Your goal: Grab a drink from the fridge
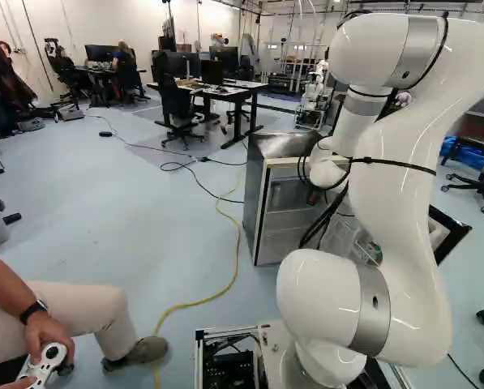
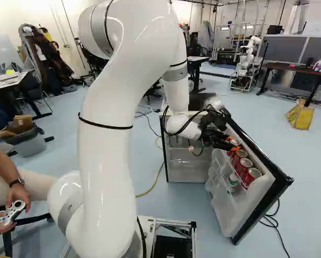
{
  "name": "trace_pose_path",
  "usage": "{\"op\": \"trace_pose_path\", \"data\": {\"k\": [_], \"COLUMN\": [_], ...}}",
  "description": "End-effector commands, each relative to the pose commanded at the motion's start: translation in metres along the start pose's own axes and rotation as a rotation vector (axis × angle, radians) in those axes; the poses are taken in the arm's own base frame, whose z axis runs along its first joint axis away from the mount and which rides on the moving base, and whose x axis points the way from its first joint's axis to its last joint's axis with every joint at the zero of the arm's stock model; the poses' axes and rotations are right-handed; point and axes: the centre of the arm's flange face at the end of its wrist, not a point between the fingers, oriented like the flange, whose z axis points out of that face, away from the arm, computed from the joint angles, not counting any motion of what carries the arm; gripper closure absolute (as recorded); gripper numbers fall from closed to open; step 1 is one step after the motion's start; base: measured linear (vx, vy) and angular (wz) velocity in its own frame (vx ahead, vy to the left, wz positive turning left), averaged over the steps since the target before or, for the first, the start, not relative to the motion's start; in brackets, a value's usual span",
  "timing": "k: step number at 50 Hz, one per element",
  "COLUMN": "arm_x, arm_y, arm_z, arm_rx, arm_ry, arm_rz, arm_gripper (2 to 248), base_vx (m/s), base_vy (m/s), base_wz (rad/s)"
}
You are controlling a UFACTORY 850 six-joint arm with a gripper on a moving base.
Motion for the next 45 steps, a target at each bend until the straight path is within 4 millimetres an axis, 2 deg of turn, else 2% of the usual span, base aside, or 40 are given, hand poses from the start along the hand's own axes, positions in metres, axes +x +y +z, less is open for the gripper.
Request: {"op": "trace_pose_path", "data": {"k": [45], "arm_x": [-0.005], "arm_y": [0.028], "arm_z": [-0.043], "arm_rx": [0.016], "arm_ry": [0.060], "arm_rz": [-0.051], "arm_gripper": [160], "base_vx": [0.000], "base_vy": [0.000], "base_wz": [0.000]}}
